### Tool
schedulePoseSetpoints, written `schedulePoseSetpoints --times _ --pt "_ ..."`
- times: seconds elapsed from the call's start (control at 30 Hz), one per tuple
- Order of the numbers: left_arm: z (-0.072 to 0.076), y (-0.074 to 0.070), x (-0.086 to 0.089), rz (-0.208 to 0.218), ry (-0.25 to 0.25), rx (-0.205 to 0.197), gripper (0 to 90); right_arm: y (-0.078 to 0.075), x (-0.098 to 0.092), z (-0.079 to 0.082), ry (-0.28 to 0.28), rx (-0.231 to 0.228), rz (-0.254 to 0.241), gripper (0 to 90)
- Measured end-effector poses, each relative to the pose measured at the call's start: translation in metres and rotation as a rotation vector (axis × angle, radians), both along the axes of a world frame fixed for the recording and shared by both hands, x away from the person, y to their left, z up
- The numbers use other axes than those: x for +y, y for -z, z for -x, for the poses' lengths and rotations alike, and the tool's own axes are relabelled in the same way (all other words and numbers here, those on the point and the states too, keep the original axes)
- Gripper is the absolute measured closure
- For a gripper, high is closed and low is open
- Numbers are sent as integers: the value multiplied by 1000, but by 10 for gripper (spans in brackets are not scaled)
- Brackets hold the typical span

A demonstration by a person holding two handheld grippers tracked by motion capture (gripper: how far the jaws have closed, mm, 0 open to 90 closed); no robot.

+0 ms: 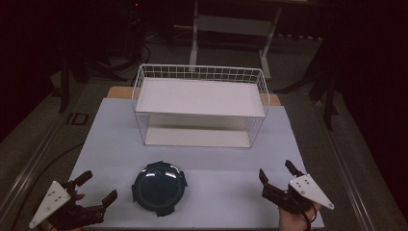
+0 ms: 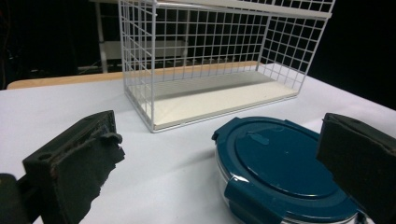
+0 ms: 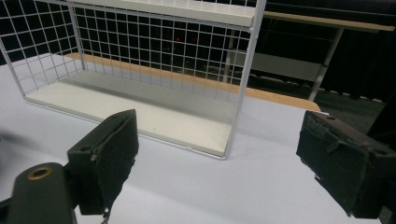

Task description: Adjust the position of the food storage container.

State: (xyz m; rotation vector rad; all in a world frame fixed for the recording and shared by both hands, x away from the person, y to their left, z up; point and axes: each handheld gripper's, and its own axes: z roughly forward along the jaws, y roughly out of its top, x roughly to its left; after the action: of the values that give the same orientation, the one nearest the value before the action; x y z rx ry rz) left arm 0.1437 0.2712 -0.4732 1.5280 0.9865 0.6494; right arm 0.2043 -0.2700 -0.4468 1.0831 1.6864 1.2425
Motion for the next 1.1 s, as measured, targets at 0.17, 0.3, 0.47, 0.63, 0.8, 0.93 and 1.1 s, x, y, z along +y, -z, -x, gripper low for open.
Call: schedulePoseSetpoints --times 0.17,0.3,0.47,0.63,0.8,0.93,1.1 --pt "-2 -1 0 18 34 6 0 -1 1 1 -4 1 0 126" --pt "-8 -5 1 14 121 37 0 -1 3 1 -6 5 -2 126" --pt "-14 -12 8 -85 189 103 0 -2 5 2 -13 2 -3 125" --pt "-17 -18 11 -117 202 144 20 -2 6 2 -18 8 -3 125" --pt "-23 -14 10 -145 274 174 20 -2 6 2 -23 12 -9 125" --pt "-27 -2 10 -172 314 221 177 -1 6 2 -26 12 -14 126" --pt "-35 9 9 -254 334 309 575 -1 5 2 -29 17 -14 126"
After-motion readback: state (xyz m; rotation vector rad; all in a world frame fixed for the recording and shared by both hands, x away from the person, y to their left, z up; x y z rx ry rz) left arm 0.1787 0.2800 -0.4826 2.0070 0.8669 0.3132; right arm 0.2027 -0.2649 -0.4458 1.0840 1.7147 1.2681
